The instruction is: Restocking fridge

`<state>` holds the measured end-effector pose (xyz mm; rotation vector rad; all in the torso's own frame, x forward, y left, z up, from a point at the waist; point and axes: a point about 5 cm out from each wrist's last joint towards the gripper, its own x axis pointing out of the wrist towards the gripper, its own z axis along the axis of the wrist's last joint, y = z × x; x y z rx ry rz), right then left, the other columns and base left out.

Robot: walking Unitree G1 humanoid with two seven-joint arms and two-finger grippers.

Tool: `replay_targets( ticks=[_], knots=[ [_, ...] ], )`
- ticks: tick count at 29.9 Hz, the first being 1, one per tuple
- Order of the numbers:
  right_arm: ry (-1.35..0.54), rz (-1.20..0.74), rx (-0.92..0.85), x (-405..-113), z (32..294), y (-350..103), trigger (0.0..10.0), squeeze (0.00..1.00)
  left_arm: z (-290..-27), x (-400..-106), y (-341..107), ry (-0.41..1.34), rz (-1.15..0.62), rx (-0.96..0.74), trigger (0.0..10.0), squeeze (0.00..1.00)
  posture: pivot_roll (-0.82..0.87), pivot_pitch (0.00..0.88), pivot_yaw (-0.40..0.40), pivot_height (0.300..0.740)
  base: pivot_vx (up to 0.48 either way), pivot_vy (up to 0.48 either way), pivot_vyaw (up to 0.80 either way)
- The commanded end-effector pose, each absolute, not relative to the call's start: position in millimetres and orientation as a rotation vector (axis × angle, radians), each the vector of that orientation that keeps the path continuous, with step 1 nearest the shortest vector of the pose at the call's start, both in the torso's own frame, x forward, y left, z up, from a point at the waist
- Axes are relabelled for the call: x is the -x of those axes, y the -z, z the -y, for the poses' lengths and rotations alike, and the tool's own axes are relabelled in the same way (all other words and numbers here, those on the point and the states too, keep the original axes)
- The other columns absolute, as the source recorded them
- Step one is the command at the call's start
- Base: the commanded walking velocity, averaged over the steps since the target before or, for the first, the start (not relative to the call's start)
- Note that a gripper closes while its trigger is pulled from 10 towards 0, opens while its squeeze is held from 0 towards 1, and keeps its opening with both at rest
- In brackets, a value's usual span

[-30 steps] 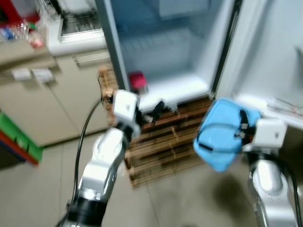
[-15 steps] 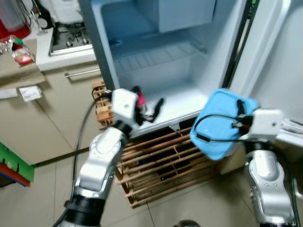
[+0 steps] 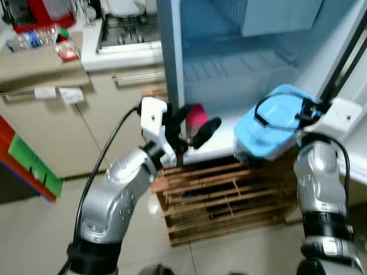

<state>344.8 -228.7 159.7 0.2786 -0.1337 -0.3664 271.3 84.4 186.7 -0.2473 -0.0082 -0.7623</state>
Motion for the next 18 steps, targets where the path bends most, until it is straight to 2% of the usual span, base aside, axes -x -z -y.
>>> replay_targets(
  ticks=[1, 9, 10, 11, 14, 18],
  knots=[
    [0.401, 0.16, -0.366, -353, 232, -166, 0.0, 0.19, -88, -264, -175, 0.787, -0.034, 0.194, 10.0, 0.0, -0.04, 0.099, 0.047, 0.74, 0.0, 0.0, 0.0],
    [0.5, 0.07, -0.694, -373, 234, -152, 0.0, 0.18, -113, -245, -160, 0.732, -0.106, 0.131, 10.0, 0.0, 0.04, 0.175, 0.041, 0.74, 0.0, 0.0, 0.0],
    [0.506, 0.056, -0.724, -375, 234, -149, 0.0, 0.17, -114, -243, -161, 0.722, -0.103, 0.133, 10.0, 0.0, 0.05, 0.195, 0.043, 0.74, 0.0, 0.0, 0.0],
    [0.51, 0.037, -0.755, -376, 232, -146, 0.0, 0.05, -115, -241, -162, 0.715, -0.1, 0.137, 10.0, 0.0, 0.05, 0.202, 0.044, 0.74, 0.0, 0.0, 0.0],
    [0.517, -0.014, -0.828, -379, 228, -137, 0.0, 0.0, -114, -233, -164, 0.701, -0.089, 0.165, 10.0, 0.0, 0.07, 0.24, 0.043, 0.74, 0.0, 0.0, 0.0],
    [0.526, -0.041, -0.865, -381, 225, -133, 0.0, 0.0, -106, -224, -158, 0.716, -0.107, 0.2, 10.0, 0.0, 0.08, 0.256, 0.033, 0.74, 0.0, 0.0, 0.0]
  ],
)
